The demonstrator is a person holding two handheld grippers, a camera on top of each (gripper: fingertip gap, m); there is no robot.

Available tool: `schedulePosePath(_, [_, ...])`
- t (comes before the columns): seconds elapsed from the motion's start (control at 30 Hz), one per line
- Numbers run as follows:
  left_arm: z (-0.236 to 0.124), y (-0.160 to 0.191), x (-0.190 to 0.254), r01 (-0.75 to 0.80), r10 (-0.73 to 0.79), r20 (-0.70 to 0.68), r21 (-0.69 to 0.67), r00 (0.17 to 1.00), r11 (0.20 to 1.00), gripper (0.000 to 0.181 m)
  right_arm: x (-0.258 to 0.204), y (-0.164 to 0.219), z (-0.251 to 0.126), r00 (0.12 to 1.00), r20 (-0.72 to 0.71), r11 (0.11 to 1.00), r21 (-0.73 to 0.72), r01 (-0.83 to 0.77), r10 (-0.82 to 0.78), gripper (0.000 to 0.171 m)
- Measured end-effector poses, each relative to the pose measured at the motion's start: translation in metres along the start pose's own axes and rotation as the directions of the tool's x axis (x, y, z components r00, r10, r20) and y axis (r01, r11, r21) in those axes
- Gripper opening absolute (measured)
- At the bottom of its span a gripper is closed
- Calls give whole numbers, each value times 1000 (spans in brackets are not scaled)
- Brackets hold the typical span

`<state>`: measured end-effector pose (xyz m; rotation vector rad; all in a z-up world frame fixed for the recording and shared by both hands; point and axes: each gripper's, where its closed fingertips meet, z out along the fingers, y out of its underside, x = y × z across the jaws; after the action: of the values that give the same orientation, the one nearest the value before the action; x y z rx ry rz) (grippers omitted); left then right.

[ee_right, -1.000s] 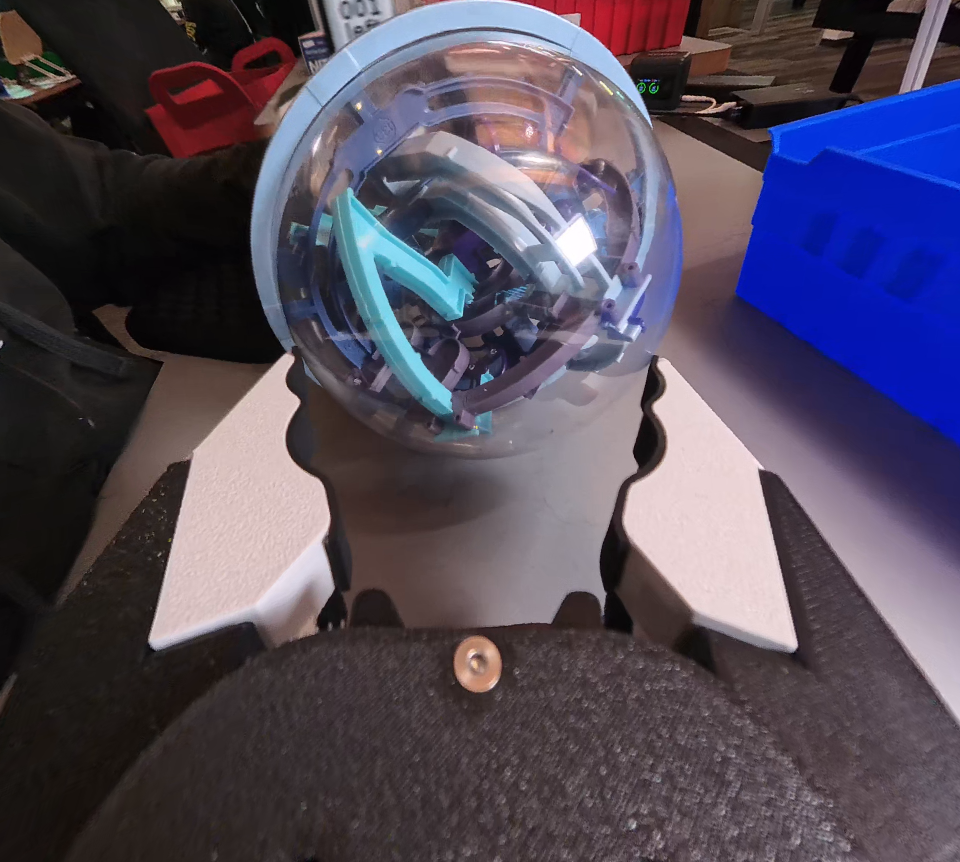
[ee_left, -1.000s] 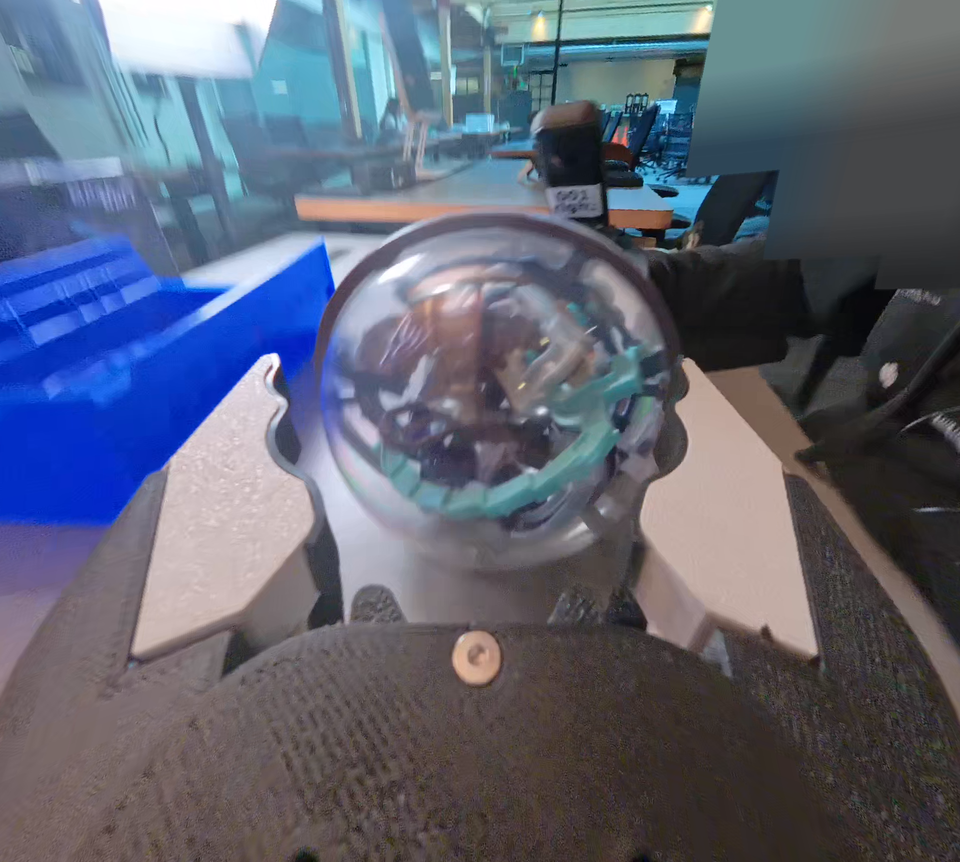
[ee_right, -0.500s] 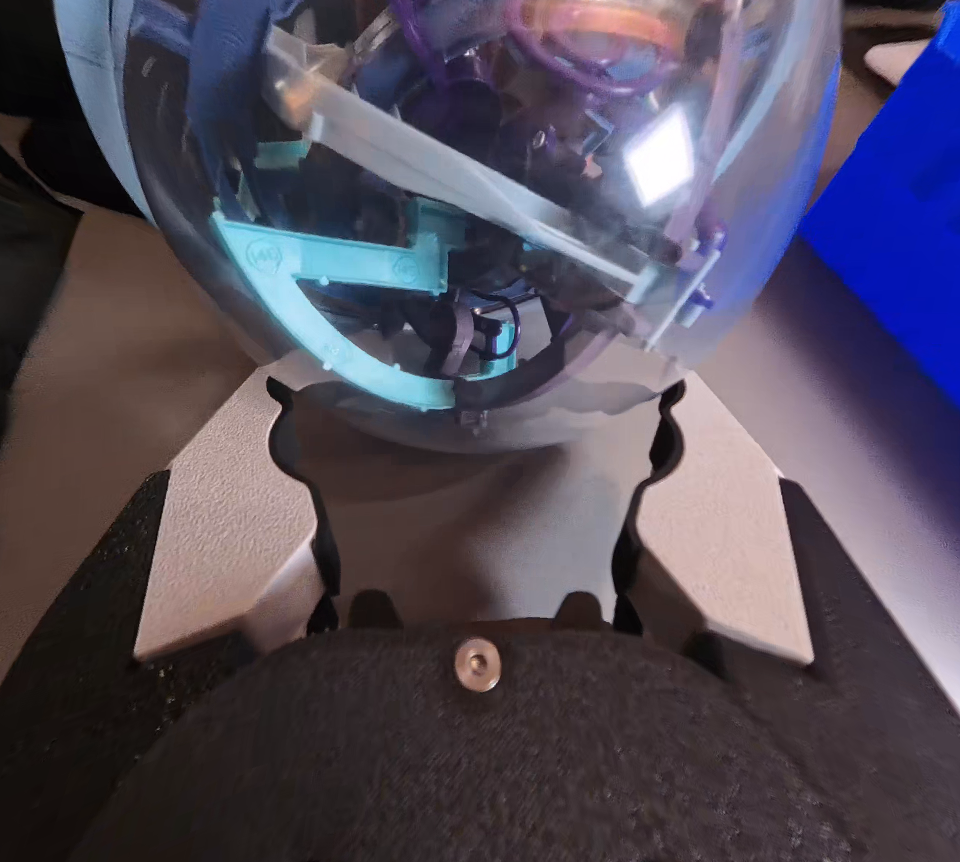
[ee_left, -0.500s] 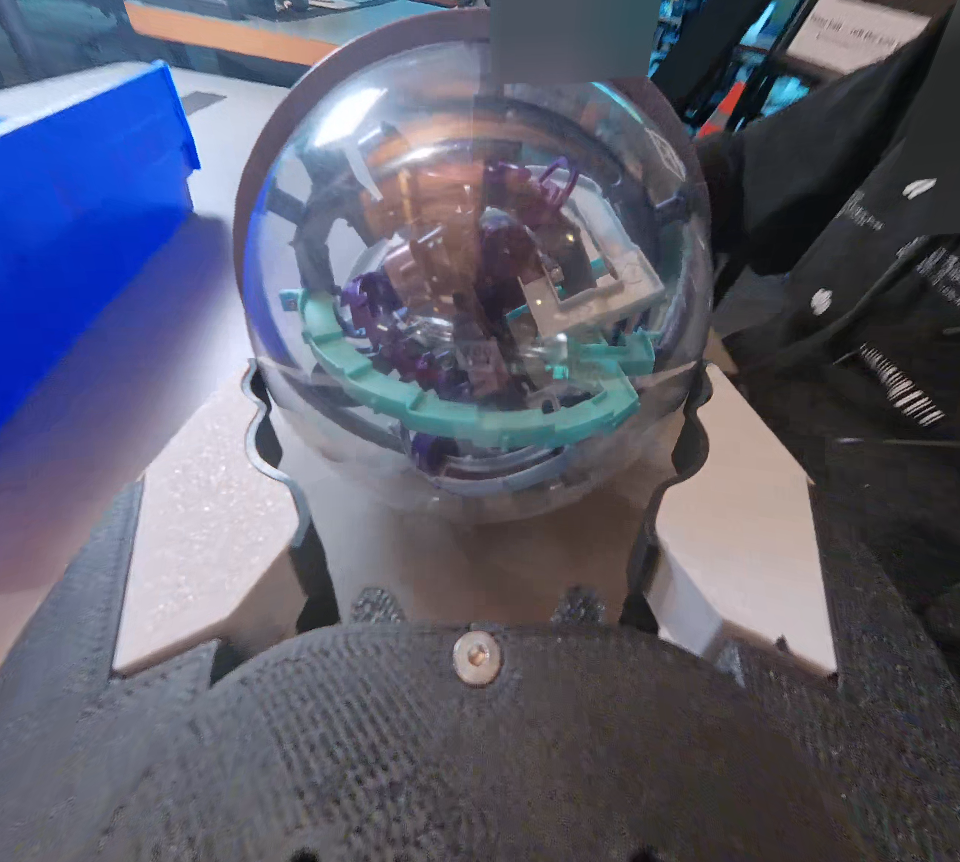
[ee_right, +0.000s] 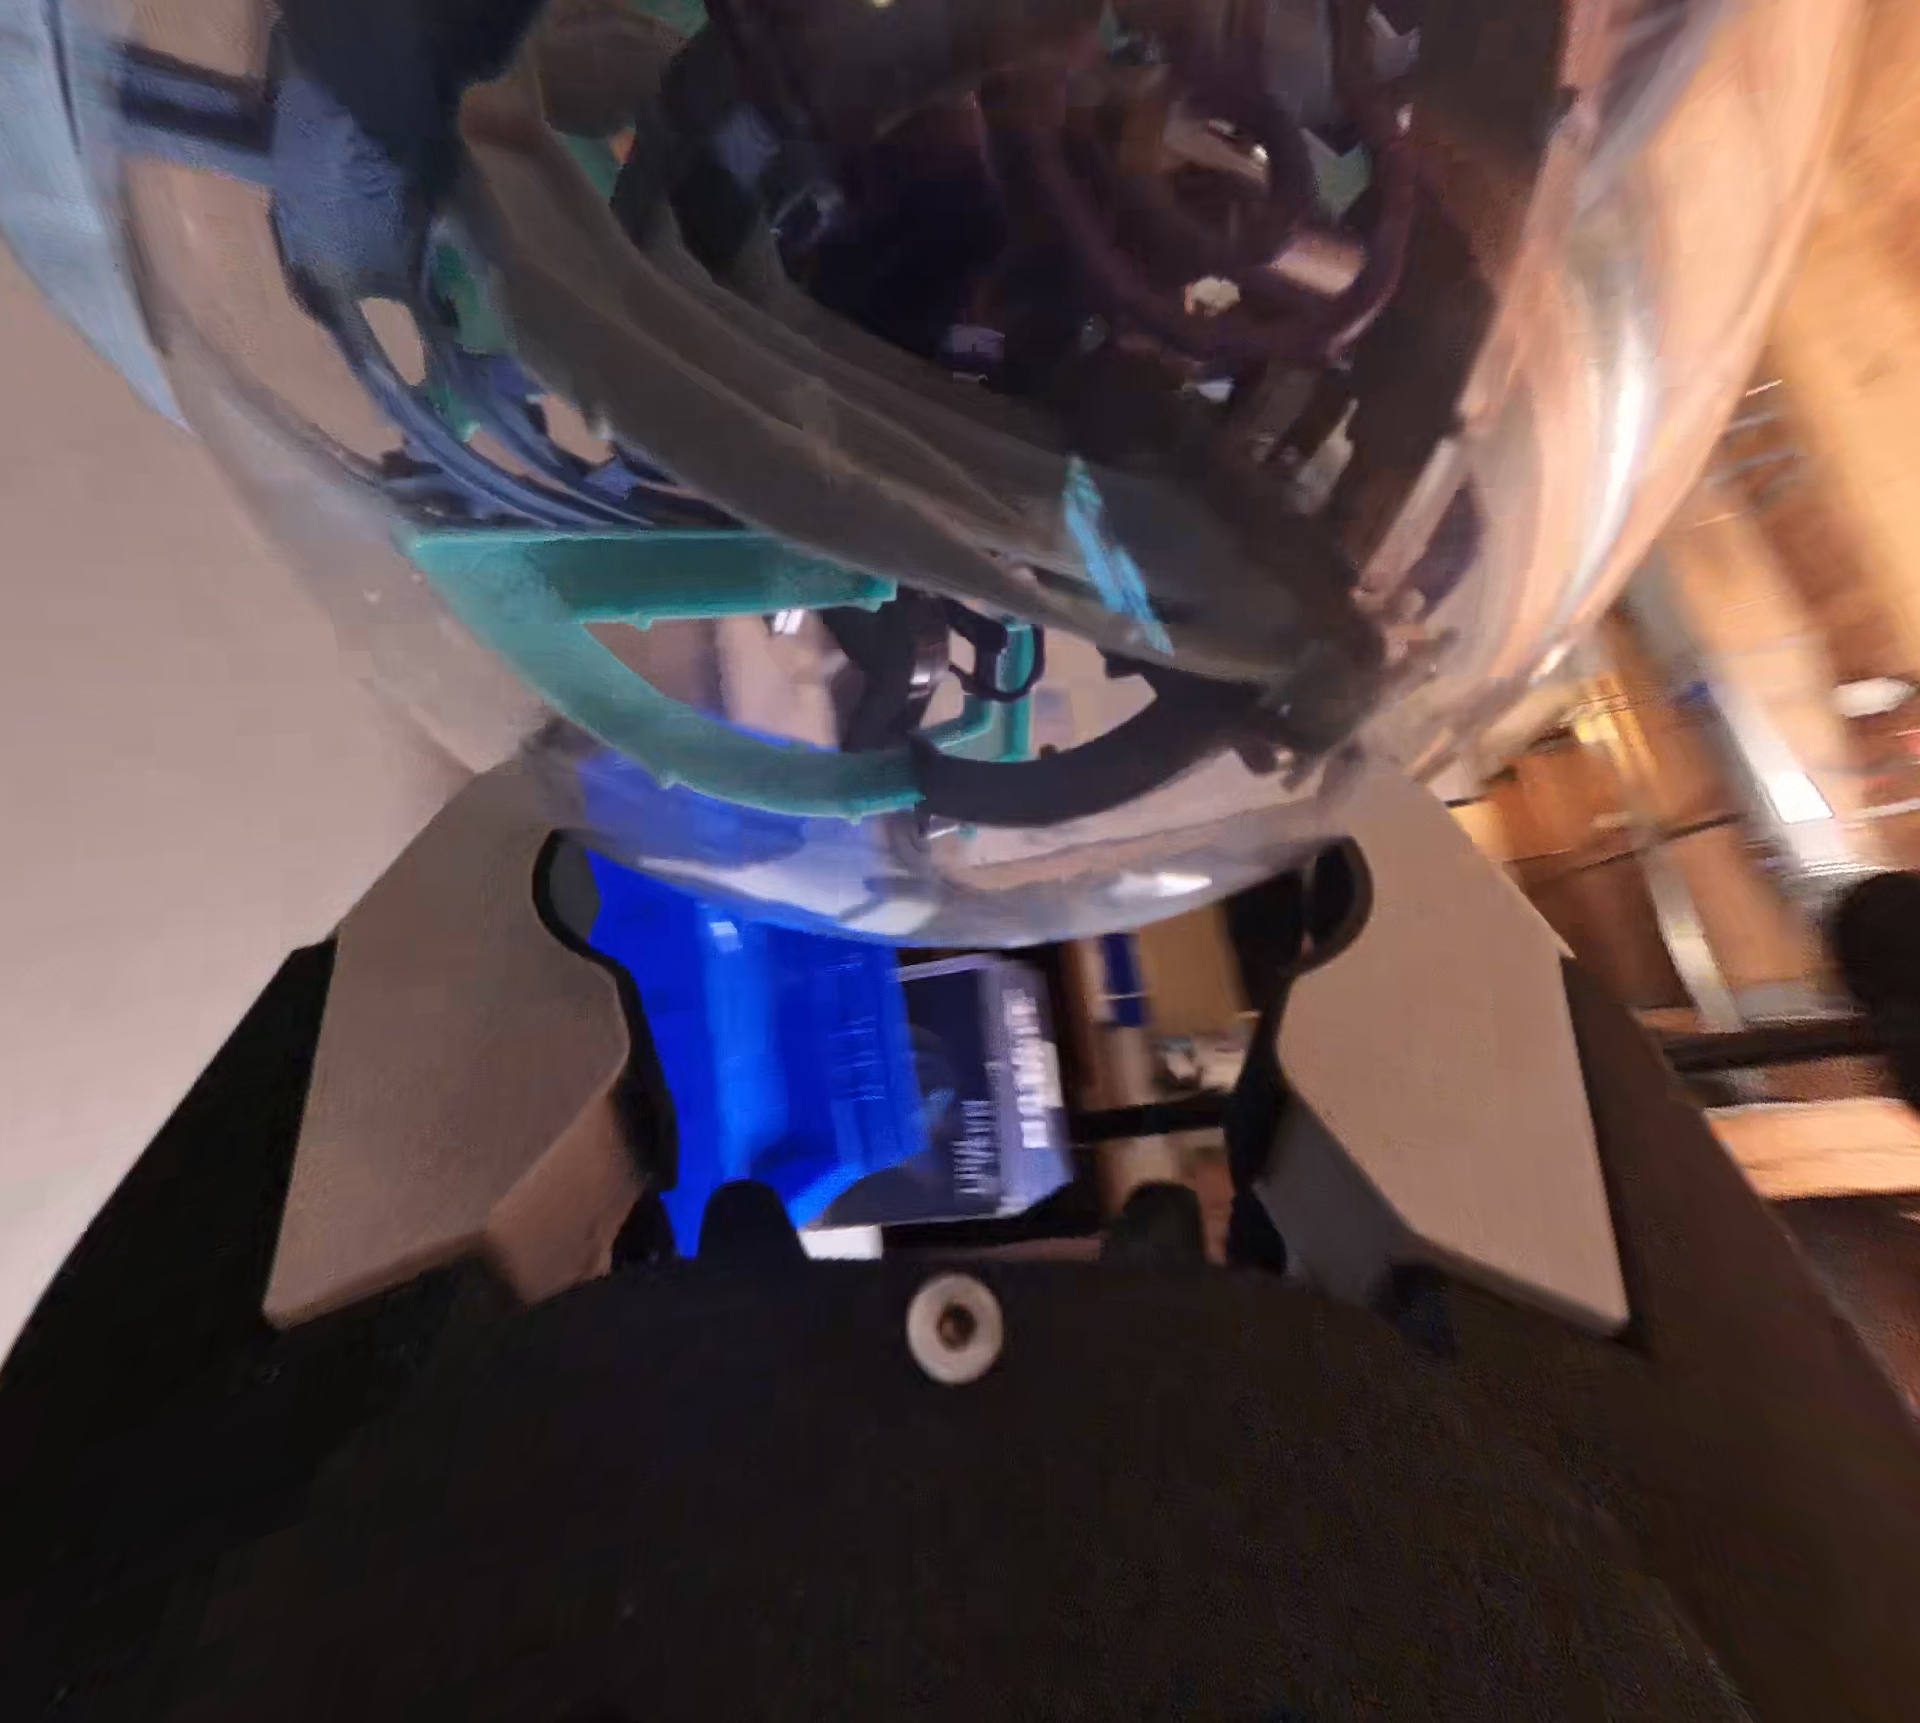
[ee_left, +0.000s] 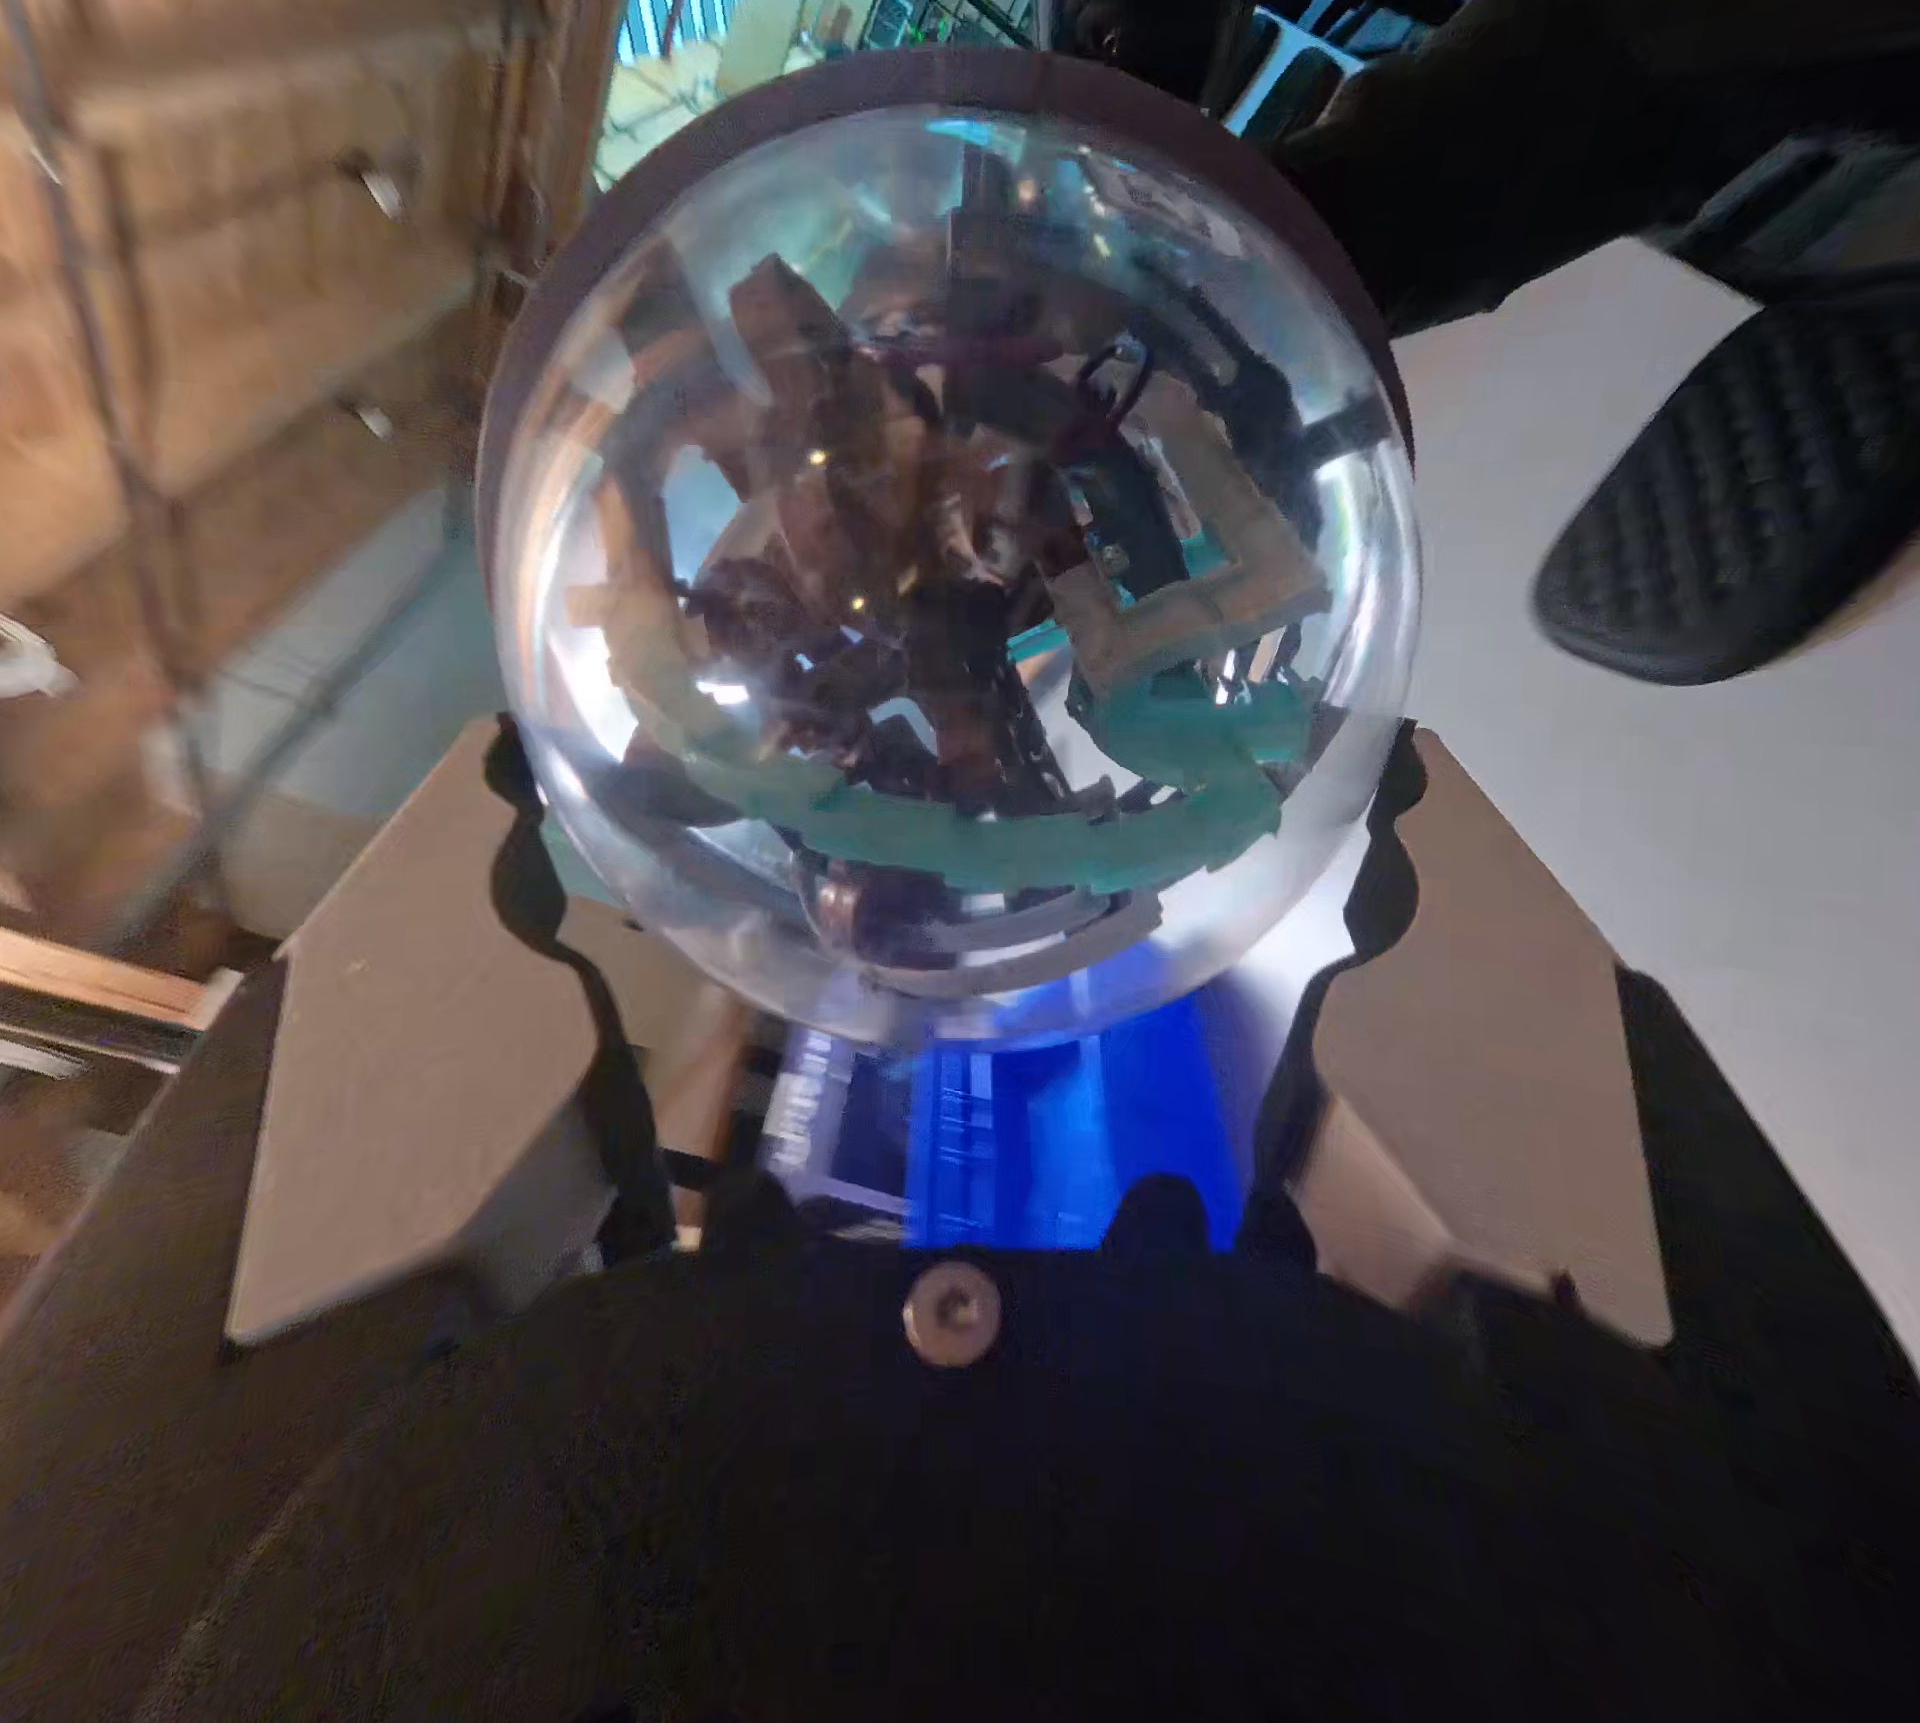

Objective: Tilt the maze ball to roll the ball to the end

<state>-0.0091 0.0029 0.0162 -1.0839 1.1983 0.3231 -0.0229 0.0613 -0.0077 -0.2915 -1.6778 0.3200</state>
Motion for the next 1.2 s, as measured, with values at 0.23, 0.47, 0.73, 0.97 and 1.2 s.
schedulePosePath(0.23, [-2, -51, -21, 120, -119, -31, 55, 992, 991, 153, 24, -37, -26, 995, 34, 994, 66, -92, 90, 138])
schedulePosePath(0.47, [9, 41, 75, 762, -755, -140, -8, 640, 647, 153, -119, 19, -9, 660, 454, 782, -149, -606, 598, 137])
schedulePosePath(0.73, [24, 109, 123, 967, -973, -120, -140, 196, 212, 152, -194, 54, 5, 194, 555, 462, -396, -794, 809, 137])
schedulePosePath(0.97, [22, 114, 124, 969, -955, -178, -26, 239, 247, 152, -189, 59, 9, 245, 535, 471, -339, -815, 809, 136])
schedulePosePath(1.2, [-12, -17, 33, 407, -391, -114, 275, 913, 871, 152, -63, -17, -6, 895, 288, 916, 112, -385, 341, 138])
